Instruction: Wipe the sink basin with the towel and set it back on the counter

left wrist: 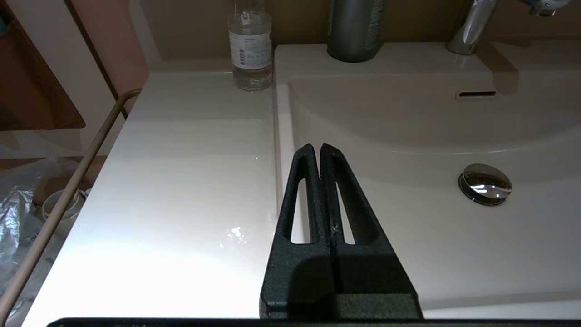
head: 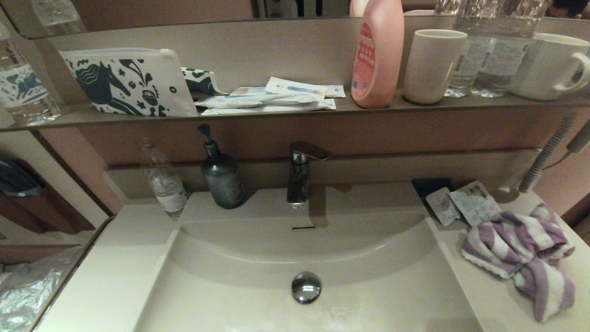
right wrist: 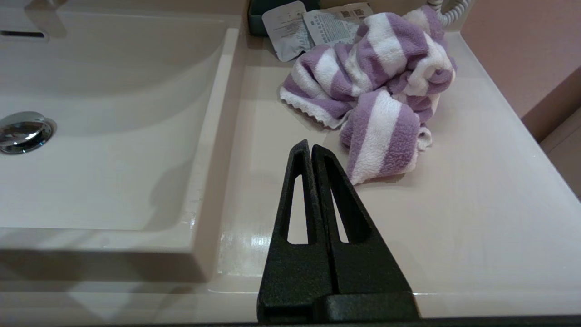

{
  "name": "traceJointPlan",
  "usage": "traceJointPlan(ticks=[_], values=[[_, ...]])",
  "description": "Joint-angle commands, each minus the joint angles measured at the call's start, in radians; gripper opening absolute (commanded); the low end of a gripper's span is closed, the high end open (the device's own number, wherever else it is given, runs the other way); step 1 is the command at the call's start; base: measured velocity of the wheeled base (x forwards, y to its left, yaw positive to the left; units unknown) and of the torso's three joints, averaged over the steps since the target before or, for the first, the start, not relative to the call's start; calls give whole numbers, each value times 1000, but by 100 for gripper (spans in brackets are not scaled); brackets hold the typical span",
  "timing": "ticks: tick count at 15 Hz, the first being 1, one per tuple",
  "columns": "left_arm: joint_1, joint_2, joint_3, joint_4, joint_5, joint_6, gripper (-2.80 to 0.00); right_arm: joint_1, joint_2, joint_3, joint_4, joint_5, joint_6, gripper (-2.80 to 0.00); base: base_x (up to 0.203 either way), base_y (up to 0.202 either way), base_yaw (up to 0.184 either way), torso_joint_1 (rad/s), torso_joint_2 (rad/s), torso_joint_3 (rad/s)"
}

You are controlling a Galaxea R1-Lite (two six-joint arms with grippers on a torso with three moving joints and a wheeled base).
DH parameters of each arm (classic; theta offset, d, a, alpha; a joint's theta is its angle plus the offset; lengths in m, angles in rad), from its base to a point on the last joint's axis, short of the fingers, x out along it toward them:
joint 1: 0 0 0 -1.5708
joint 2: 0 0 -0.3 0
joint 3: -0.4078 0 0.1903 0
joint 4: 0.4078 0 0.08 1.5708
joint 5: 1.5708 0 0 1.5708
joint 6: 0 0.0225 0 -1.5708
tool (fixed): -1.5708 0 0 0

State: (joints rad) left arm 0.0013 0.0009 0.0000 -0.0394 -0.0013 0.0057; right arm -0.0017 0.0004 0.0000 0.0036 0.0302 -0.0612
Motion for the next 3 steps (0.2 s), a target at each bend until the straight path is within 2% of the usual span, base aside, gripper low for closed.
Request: traceJointPlan(ticks=[1, 3], values=[[0, 1, 0, -1, 1, 0, -280, 0, 0, 0, -1, 0, 1, -280, 0, 0, 0, 0, 0, 0], [0, 1, 0, -1, 1, 0, -280, 0, 0, 0, -1, 0, 3, -280, 0, 0, 0, 0, 0, 0]])
